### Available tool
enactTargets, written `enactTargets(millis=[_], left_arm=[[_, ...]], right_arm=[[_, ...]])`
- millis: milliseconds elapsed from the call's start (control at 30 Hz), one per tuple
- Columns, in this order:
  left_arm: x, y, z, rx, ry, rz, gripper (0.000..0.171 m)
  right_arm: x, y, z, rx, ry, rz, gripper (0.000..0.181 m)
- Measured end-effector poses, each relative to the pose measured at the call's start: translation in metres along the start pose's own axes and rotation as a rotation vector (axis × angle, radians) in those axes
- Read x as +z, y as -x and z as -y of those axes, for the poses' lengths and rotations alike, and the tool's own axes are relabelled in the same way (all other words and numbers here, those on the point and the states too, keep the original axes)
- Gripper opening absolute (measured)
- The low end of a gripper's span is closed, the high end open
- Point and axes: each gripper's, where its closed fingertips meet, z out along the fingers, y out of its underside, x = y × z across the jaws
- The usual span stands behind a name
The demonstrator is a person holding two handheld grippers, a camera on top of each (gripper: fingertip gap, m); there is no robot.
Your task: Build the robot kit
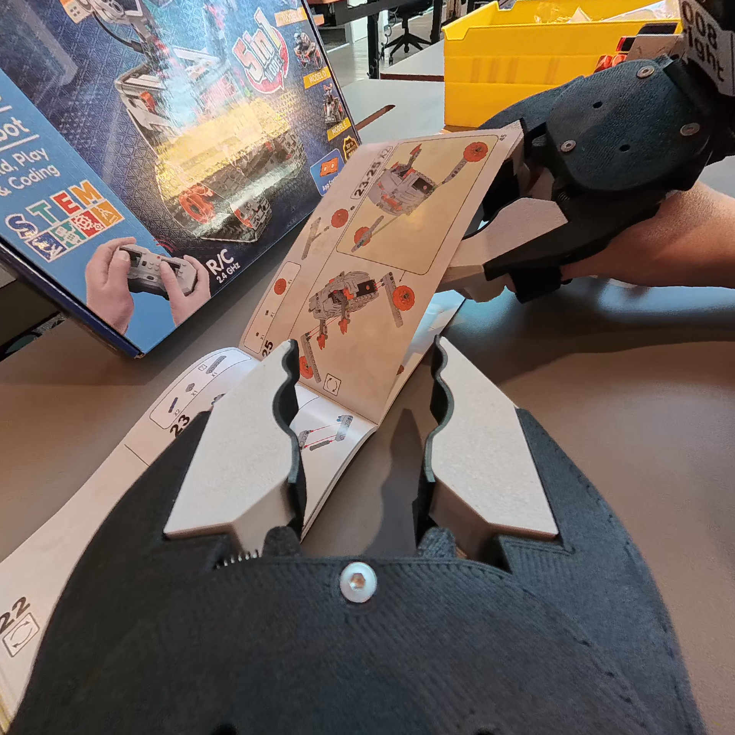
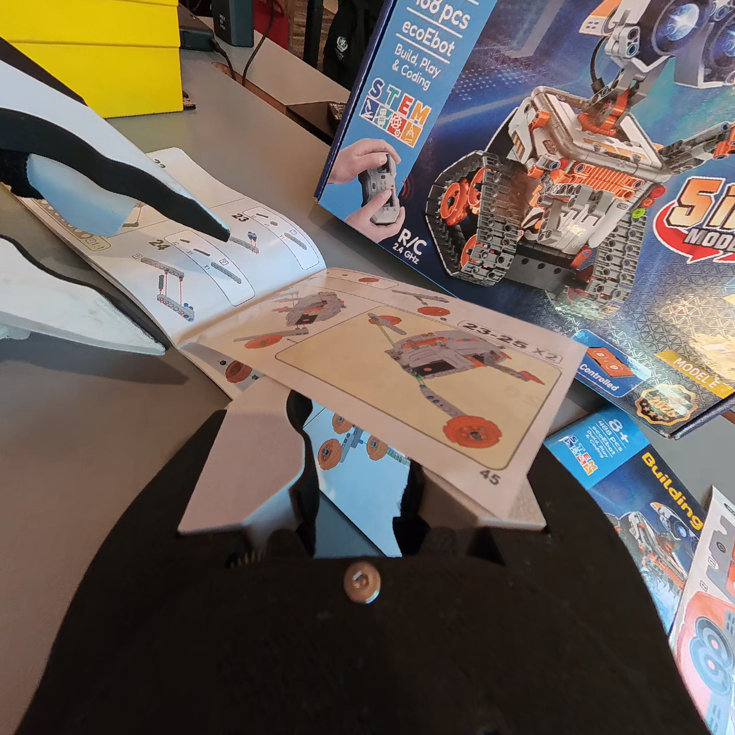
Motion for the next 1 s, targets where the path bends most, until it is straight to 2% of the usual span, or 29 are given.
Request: enactTargets(millis=[467, 600, 700, 833, 933, 1000], left_arm=[[-0.001, -0.001, 0.001, 0.010, -0.009, 0.004, 0.066], [-0.004, 0.001, 0.010, 0.004, -0.068, 0.017, 0.066], [-0.005, 0.003, 0.009, 0.008, -0.060, 0.014, 0.071], [-0.006, 0.000, 0.011, 0.035, -0.074, 0.006, 0.069], [-0.013, 0.003, 0.023, 0.018, -0.128, 0.035, 0.067], [-0.031, 0.013, 0.049, -0.009, -0.258, 0.105, 0.065]], right_arm=[[0.000, 0.003, 0.004, -0.011, -0.018, 0.004, 0.049], [0.000, 0.011, 0.015, -0.027, -0.058, 0.014, 0.051], [-0.001, 0.018, 0.022, -0.079, -0.073, 0.007, 0.051], [-0.002, 0.023, 0.034, -0.113, -0.108, -0.004, 0.051], [0.003, 0.027, 0.045, -0.113, -0.142, -0.003, 0.053], [0.013, 0.033, 0.053, -0.120, -0.156, 0.007, 0.054]])
